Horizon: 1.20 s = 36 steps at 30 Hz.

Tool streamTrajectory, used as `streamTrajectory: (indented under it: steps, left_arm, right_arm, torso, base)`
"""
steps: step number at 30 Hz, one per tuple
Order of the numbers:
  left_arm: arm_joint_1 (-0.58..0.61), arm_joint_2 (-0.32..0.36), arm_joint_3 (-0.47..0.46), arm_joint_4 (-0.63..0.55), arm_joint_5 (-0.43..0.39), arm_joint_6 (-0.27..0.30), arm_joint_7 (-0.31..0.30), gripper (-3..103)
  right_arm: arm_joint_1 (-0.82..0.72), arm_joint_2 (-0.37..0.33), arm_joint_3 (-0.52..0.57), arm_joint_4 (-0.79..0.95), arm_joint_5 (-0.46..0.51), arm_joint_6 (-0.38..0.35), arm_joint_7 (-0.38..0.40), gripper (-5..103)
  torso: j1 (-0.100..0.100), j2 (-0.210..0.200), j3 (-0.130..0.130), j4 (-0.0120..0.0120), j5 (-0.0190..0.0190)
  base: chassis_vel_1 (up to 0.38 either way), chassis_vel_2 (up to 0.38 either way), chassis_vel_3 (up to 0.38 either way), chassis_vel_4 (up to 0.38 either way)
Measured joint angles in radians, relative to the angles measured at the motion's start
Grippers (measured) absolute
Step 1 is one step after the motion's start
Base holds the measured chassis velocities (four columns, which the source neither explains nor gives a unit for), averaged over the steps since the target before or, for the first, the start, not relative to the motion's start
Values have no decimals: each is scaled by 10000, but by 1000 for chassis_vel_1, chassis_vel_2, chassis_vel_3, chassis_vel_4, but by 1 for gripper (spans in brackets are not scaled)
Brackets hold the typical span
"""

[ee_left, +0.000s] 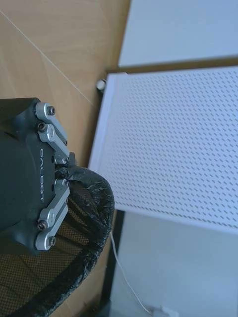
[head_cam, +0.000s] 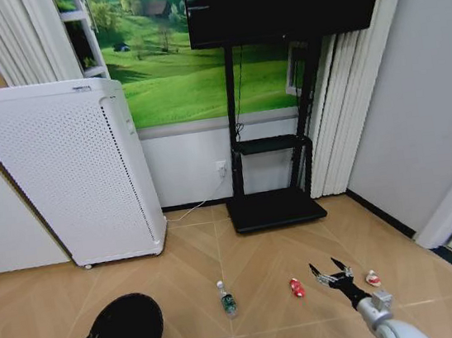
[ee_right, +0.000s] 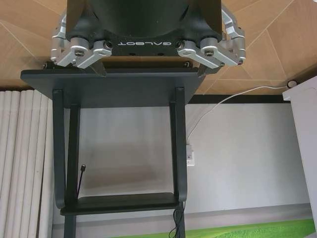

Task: Pick up the trash bin and place the garbage on the floor into it.

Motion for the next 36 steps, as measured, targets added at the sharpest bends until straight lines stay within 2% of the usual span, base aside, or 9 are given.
streamTrajectory:
  steps: [6, 10, 14, 21, 24, 25, 27, 36]
  left_arm:
    - [-663, 200, 408, -203, 41, -144, 179, 7]
    - [-971, 357, 587, -304, 322, -477, 522, 7]
    - [-1241, 629, 610, -292, 622, -892, 913, 7]
    - [-1427, 949, 489, -581, 589, -1010, 1262, 7]
    - [-1496, 1099, 526, -1060, 501, -997, 1336, 7]
    - [-1496, 1099, 526, -1060, 501, -997, 1336, 7]
    - [-1429, 1125, 557, -1411, 495, -951, 1364, 7]
    - [-1042, 1127, 393, -1894, 426, -914, 1394, 7]
  right_arm:
    - [-23, 192, -14, 11, -95, 2, 50, 100]
    - [-75, 365, -165, 173, -120, -67, 156, 100]
    - [256, 743, -705, 40, -69, -563, 165, 100]
    - [692, 953, -1570, -149, -79, -1153, -64, 100]
    - [888, 942, -2463, -24, -635, -1406, -114, 100]
    - [888, 942, -2463, -24, -635, -1406, -114, 100]
    - [991, 937, -2958, 103, -1235, -1412, -111, 100]
    - [953, 1028, -3251, 646, -2148, -1450, 0, 100]
  torso:
    - [0, 1, 0, 0, 1]
    - [0, 2, 0, -2, -1]
    - [0, 3, 0, 0, -2]
    - [1, 3, 1, 1, -1]
    - [1, 3, 1, 1, -2]
    - [1, 3, 1, 1, -2]
    - [1, 2, 1, 0, 1]
    - [0, 3, 1, 1, -1]
  base:
    - [0, 0, 0, 0]
    - [0, 0, 0, 0]
    - [0, 0, 0, 0]
    - [0, 0, 0, 0]
    - [0, 0, 0, 0]
    - [0, 0, 0, 0]
    - [0, 0, 0, 0]
    - [0, 0, 0, 0]
